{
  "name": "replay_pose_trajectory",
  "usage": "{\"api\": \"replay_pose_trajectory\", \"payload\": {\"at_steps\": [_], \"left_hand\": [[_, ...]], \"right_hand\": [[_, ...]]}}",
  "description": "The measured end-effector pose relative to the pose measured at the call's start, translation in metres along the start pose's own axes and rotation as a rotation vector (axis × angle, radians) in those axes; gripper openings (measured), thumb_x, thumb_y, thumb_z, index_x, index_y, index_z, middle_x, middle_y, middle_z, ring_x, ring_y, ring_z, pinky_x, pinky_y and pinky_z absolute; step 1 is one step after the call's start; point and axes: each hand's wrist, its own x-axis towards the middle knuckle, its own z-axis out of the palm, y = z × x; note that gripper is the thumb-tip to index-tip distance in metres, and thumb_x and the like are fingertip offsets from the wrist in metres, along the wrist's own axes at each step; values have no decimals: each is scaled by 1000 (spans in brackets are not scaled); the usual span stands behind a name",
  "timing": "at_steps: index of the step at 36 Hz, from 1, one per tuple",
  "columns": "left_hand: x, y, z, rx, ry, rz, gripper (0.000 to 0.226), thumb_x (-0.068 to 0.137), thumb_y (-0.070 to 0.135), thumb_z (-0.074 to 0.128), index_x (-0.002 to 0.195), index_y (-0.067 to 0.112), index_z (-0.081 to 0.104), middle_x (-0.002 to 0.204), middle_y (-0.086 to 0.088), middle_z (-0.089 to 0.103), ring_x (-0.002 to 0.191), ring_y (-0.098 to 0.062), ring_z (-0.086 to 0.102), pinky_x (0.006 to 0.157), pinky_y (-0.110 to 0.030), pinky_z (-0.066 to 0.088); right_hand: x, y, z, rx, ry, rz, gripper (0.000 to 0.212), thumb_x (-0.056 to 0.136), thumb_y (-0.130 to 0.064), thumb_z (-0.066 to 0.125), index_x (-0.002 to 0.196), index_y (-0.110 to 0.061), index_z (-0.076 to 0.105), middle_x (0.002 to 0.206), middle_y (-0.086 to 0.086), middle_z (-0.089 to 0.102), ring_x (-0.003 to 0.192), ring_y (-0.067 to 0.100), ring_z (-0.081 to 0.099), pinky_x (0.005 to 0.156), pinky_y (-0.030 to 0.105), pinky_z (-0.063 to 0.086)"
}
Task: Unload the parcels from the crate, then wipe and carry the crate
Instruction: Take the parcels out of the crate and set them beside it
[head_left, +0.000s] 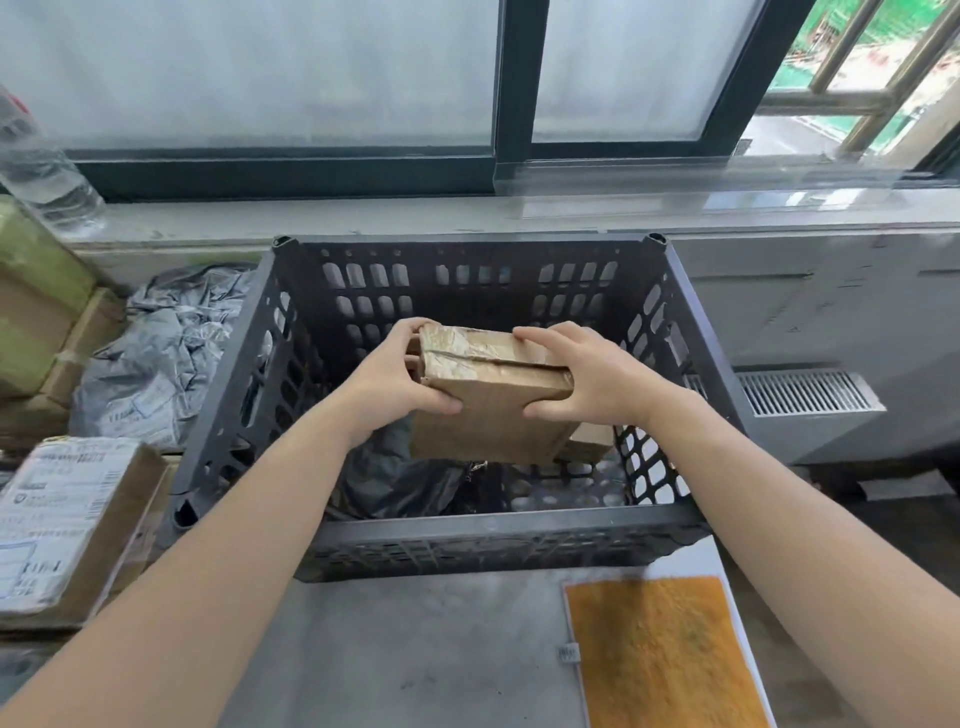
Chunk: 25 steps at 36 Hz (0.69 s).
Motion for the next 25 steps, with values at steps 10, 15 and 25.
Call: {"api": "replay_pose_trajectory", "payload": {"at_steps": [10,15,25], "left_hand": [[-2,0,7,62,68,166,103,78,17,82,153,37,14,146,8,39,130,-7,41,108,-29,38],[0,-1,7,20,117,167,110,74,22,85,154,41,12,144,12,43,124,-4,49,101,-21,40],[6,1,2,-128,282,144,83,83,43,74,149,43,23,132,12,54,121,-9,54,102,-31,47]], "right_hand": [[1,1,-2,155,194,46,81,74,-51,78,143,-37,38,133,-8,42,127,11,34,104,34,36],[2,-3,-2,323,317,59,62,77,-45,78,131,-33,52,127,-14,45,117,0,43,97,17,31],[2,-3,-8,640,315,139,91,78,-39,78,147,-48,19,151,-5,36,126,13,51,105,33,46]]}}
